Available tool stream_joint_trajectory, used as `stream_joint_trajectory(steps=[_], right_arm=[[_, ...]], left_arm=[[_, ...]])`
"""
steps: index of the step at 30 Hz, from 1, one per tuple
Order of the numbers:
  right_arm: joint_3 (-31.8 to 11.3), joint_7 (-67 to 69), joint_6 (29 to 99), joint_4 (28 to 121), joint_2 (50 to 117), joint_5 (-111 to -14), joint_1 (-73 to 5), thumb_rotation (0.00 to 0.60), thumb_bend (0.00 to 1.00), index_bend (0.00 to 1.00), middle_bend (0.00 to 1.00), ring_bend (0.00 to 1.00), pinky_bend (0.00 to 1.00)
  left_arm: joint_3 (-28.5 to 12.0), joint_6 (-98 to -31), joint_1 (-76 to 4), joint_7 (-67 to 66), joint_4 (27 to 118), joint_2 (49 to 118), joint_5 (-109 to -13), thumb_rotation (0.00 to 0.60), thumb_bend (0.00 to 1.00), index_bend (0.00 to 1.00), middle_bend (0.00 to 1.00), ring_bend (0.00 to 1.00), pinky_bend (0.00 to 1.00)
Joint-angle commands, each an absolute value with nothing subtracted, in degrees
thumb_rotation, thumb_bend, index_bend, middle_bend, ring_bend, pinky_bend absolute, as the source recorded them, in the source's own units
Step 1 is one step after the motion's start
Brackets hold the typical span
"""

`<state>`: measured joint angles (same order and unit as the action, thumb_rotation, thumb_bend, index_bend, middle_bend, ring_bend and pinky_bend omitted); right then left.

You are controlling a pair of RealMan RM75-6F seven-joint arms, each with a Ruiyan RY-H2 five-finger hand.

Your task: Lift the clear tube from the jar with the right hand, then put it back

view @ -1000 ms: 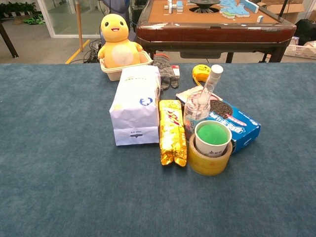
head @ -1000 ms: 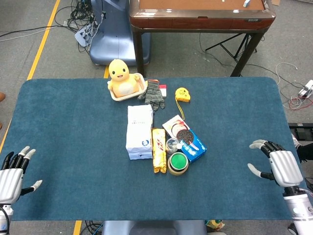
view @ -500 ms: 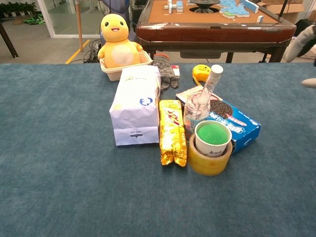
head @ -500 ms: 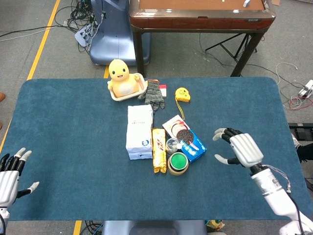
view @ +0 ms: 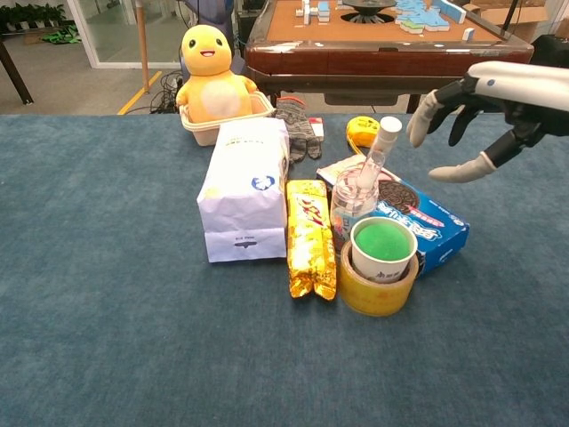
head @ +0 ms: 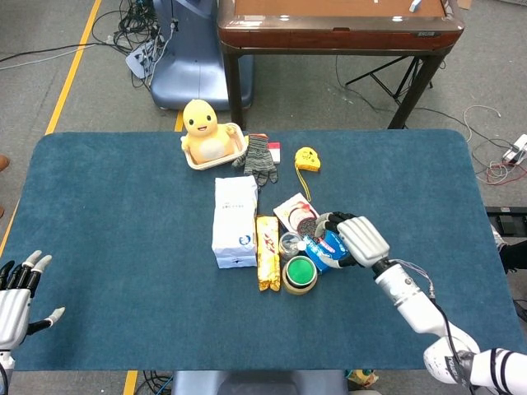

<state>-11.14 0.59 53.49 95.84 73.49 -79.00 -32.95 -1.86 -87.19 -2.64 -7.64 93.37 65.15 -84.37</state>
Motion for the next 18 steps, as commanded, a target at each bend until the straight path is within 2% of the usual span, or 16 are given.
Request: stream_joint_trajectory(steps=[1,18], right_arm=[[-11.17,0.5,52.56,94.47,75.35,-78.43,-34.23,0.6,0.3,0.43,0.29,0.25,0.32],[-11.34,-0.06,50.04,89.41,80.66,-75.99,-39.04,0.6,0.34,0.45,0.29,0.25,0.3]], left_arm=[[-1.87,-87.12,-2.64,-7.76,93.38,65.13,-84.3,0.6,0.16,0.1,0.05,0.12,0.04],[-2.1,-86.67,-2.64,-7.11,92.69,65.42,-83.84,0.6,0.16,0.1,0.05,0.12,0.04]])
